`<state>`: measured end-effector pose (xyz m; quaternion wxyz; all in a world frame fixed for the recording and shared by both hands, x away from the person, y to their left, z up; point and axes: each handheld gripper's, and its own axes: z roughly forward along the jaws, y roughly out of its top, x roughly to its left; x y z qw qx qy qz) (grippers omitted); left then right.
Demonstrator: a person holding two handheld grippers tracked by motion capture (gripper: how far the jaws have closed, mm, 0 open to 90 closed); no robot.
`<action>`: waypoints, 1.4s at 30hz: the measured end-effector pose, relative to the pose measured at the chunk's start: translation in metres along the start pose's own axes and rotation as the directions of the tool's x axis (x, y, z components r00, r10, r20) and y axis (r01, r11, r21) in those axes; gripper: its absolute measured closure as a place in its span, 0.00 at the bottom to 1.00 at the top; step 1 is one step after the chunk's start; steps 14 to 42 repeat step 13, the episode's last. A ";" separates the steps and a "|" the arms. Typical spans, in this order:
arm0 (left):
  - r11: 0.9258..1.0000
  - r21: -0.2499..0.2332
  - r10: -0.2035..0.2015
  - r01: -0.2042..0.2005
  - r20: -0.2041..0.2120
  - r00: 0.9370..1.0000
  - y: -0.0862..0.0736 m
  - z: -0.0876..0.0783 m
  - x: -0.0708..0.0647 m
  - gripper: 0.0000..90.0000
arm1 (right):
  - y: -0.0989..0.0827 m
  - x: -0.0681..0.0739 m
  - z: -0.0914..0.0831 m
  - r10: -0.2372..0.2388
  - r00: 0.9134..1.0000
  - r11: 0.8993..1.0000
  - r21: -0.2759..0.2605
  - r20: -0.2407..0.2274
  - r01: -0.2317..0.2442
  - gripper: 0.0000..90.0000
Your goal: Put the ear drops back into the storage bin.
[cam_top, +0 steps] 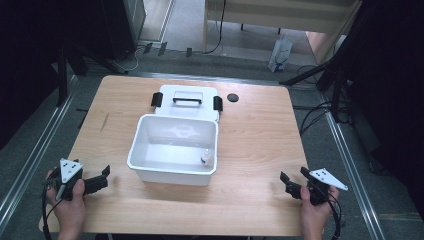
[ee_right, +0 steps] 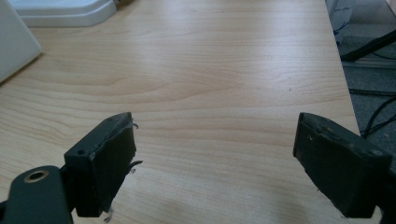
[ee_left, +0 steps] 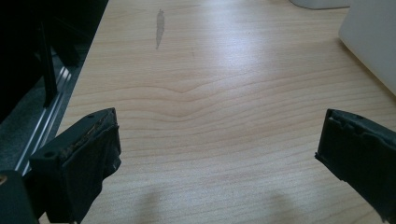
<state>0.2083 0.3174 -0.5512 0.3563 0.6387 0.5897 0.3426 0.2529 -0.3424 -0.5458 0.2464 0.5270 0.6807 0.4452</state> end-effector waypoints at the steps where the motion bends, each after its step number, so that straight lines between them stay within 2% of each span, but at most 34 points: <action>1: 1.000 0.000 0.000 0.000 0.000 1.000 0.000 0.000 0.000 0.00 | 0.000 0.001 0.001 -0.003 1.000 1.000 0.008 0.008 0.003 0.14; 7: 1.000 0.003 0.000 0.000 -0.001 1.000 0.000 0.001 0.000 0.00 | 0.001 0.003 0.003 -0.013 1.000 1.000 0.026 0.019 0.012 0.14; 42: 1.000 0.009 0.008 -0.008 -0.005 1.000 0.000 0.001 -0.001 0.00 | 0.000 0.003 0.002 -0.002 1.000 1.000 0.027 0.022 0.002 0.14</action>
